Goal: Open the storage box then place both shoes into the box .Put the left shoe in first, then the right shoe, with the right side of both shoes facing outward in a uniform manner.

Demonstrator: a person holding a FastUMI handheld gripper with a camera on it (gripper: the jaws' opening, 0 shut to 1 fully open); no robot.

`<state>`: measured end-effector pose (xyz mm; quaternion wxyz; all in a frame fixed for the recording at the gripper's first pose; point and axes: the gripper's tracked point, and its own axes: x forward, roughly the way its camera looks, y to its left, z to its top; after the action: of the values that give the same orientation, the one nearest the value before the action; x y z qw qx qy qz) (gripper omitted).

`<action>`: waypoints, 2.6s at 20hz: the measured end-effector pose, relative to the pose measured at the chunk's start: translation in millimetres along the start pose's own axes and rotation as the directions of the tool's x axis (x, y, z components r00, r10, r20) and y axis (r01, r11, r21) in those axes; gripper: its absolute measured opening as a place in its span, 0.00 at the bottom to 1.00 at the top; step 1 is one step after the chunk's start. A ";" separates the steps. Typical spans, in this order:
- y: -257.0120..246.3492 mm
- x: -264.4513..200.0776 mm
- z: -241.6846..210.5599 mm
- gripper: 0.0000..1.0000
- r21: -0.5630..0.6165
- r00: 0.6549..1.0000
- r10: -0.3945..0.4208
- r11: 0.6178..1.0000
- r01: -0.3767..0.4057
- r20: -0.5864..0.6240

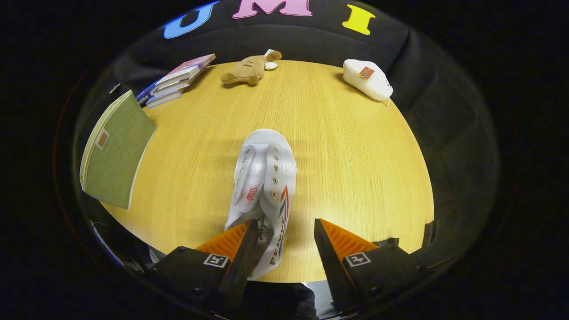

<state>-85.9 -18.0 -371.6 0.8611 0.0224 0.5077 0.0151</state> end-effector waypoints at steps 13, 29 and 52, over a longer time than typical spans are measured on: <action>6.5 38.0 42.4 0.05 0.108 0.995 -0.018 0.994 0.007 0.095; 207.3 -145.9 186.3 0.05 0.300 0.936 0.300 0.890 -0.344 0.184; 419.6 -94.1 156.4 1.00 0.152 0.944 0.321 0.932 -0.329 0.070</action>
<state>4.1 392.8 -191.1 0.8530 0.1762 0.4774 0.1155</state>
